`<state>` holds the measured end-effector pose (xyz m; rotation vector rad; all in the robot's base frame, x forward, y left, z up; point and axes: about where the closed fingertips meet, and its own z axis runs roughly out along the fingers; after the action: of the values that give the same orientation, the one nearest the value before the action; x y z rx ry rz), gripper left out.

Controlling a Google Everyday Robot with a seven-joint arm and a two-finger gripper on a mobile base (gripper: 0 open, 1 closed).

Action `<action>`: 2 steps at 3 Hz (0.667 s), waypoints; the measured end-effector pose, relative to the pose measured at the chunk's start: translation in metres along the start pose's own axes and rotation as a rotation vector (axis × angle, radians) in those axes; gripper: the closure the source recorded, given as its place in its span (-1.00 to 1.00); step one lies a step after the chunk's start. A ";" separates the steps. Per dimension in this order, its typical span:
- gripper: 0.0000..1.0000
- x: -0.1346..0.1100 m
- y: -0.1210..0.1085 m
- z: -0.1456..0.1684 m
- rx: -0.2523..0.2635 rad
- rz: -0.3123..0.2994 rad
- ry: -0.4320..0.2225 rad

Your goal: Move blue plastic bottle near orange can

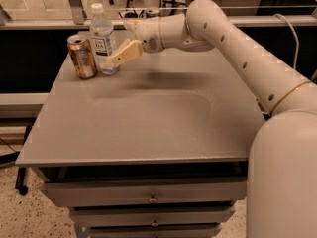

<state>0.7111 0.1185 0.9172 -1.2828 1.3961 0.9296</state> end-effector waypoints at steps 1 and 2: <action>-1.00 -0.007 0.007 -0.053 0.058 -0.022 -0.013; -1.00 -0.024 0.020 -0.137 0.160 -0.068 -0.024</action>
Offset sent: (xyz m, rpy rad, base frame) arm -0.0849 -0.2592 0.1105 0.0195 -0.2179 -0.3072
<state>0.6679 -0.0049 0.9696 -1.1873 1.3709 0.7691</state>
